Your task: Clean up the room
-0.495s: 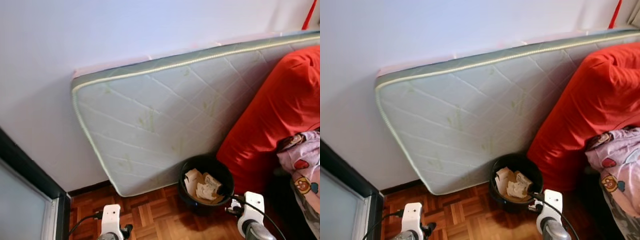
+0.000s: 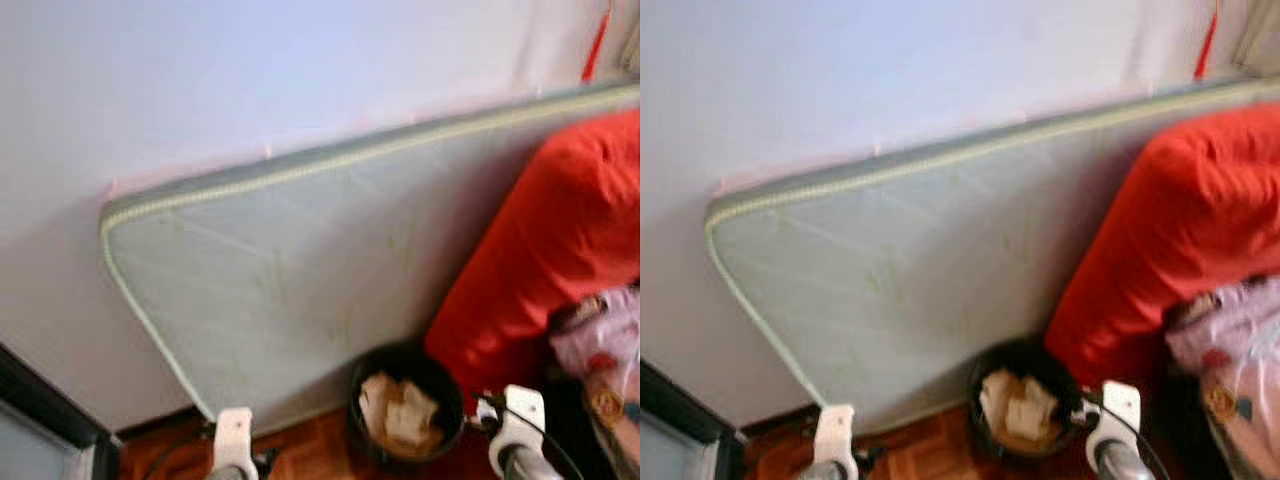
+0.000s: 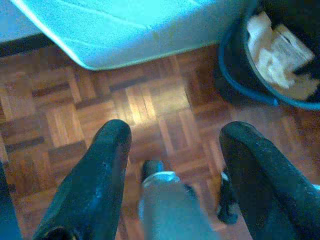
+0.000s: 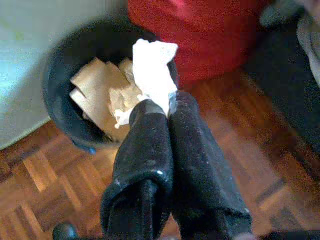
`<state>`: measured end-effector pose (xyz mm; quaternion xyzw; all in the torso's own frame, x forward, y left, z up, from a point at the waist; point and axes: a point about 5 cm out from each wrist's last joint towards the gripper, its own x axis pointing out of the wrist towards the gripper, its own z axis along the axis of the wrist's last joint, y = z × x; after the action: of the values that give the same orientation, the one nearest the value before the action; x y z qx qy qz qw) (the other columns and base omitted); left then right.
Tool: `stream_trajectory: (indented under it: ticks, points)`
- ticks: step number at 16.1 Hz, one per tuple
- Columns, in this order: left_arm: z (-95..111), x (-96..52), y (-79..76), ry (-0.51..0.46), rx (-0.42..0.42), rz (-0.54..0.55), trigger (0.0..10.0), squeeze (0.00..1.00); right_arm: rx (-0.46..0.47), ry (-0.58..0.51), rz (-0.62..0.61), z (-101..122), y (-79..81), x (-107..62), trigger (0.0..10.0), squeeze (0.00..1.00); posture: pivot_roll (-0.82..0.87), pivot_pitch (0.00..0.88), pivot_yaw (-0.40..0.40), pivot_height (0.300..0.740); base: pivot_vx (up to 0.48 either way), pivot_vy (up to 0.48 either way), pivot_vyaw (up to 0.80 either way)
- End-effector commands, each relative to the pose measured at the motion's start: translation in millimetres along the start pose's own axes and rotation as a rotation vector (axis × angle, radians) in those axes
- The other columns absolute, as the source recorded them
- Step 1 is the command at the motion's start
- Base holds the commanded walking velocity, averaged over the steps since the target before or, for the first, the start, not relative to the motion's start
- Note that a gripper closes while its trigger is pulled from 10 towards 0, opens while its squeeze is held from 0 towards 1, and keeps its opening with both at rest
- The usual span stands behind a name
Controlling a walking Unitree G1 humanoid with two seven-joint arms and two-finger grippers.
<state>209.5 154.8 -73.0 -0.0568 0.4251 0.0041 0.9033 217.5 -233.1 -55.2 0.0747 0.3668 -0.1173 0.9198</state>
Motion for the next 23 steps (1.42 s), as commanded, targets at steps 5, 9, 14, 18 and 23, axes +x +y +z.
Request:
stream_trajectory:
  ticks: [5, 9, 14, 18, 23]
  points:
    - [-3, -1.7, 11.1, 0.007, 0.009, 0.030, 10.0, 0.00, 0.001, -0.026, 0.062, 2, 12.9, 0.9, 10.0, 0.00, 0.05, 0.000, 0.030, 0.731, 0.379, 0.096, 0.00]
    - [-3, -2.0, 11.8, -0.003, 0.014, 0.040, 10.0, 0.00, -0.030, -0.078, 0.177, 8, 19.8, 0.3, 10.0, 0.00, 0.06, 0.000, 0.030, 0.731, 0.091, 0.000, 0.00]
    - [-1, -1.9, 12.0, -0.022, 0.008, 0.047, 10.0, 0.00, -0.003, -0.137, 0.137, 12, 17.0, -0.3, 10.0, 0.00, 0.06, 0.000, 0.026, 0.731, 0.000, 0.000, 0.00]
    - [0, -1.7, 11.3, -0.027, -0.003, 0.046, 10.0, 0.00, -0.059, -0.134, -0.015, 12, 7.0, -0.3, 10.0, 0.00, 0.07, 0.000, 0.024, 0.731, 0.000, 0.000, 0.00]
    - [1, -1.6, 11.5, -0.029, -0.006, 0.044, 10.0, 0.00, -0.035, -0.239, -0.031, 75, -0.9, 8.0, 10.0, 0.00, 0.08, 0.000, 0.028, 0.731, 0.000, 0.000, 0.00]
